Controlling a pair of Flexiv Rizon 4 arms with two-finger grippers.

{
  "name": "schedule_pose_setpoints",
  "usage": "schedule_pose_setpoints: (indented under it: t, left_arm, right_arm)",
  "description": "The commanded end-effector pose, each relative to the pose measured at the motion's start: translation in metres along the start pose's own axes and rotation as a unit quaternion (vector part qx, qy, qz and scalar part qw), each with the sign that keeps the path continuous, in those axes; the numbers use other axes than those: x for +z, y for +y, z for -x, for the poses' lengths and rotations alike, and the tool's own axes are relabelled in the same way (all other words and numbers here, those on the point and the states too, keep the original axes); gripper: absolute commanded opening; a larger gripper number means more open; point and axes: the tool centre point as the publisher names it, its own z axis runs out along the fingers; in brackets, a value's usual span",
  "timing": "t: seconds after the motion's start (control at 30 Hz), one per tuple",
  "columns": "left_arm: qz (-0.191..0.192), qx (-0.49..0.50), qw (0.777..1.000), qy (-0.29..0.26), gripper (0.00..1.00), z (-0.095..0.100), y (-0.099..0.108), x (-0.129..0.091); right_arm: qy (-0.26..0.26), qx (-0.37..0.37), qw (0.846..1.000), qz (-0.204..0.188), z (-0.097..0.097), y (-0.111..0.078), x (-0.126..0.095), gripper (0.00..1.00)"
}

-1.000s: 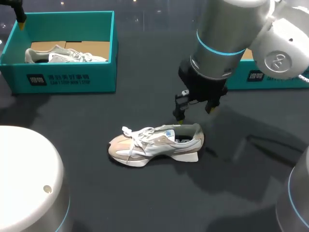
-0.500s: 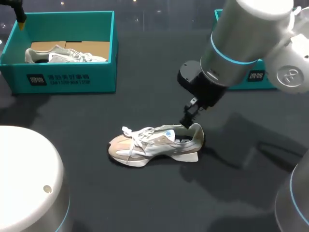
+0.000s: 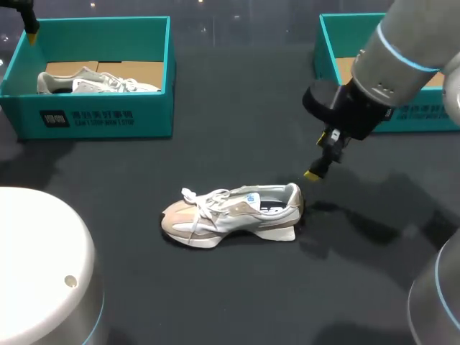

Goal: Take the shoe out of the shoebox, open the shoe tongue, remove and reinsert the insole, then place the shoe into the shoebox

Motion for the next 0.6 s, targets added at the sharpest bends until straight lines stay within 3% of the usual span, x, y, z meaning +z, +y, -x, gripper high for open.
schedule_pose_setpoints:
  t: [0.03,0.33,0.47,0.6]
  left_arm:
    - [0.001,0.001,1.0,0.0,1.0,0.0,-0.001,0.0]
    - [0.001,0.001,1.0,0.0,1.0,0.0,-0.001,0.0]
    - [0.001,0.001,1.0,0.0,1.0,0.0,-0.001,0.0]
    - [0.001,0.001,1.0,0.0,1.0,0.0,-0.001,0.0]
  right_arm:
    - [0.037,-0.095,0.967,0.233,0.005,-0.052,-0.006,1.0]
    - [0.051,-0.118,0.96,0.248,0.016,-0.062,0.004,1.0]
    - [0.101,-0.169,0.937,0.289,0.018,-0.065,0.016,1.0]
    - [0.101,-0.169,0.937,0.289,0.018,-0.065,0.016,1.0]
